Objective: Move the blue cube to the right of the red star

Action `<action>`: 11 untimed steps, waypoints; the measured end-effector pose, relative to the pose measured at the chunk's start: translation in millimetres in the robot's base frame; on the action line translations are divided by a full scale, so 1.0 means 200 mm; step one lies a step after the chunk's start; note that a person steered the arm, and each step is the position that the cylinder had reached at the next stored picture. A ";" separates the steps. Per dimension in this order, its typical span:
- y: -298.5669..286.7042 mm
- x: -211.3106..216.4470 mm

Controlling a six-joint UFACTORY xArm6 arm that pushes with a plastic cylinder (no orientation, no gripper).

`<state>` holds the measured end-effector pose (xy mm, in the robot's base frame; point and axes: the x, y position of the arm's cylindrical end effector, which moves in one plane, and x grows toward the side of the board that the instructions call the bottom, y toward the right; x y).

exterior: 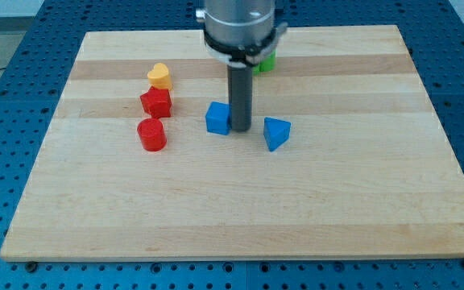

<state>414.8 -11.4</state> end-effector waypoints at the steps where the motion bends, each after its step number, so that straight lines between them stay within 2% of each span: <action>1: -0.02 0.03; 3: -0.21 0.11; 4: -0.21 0.14; 6: -0.43 0.12; 8: -0.33 -0.07; 9: -0.32 -0.08; 10: -0.29 0.06; 11: -0.22 0.32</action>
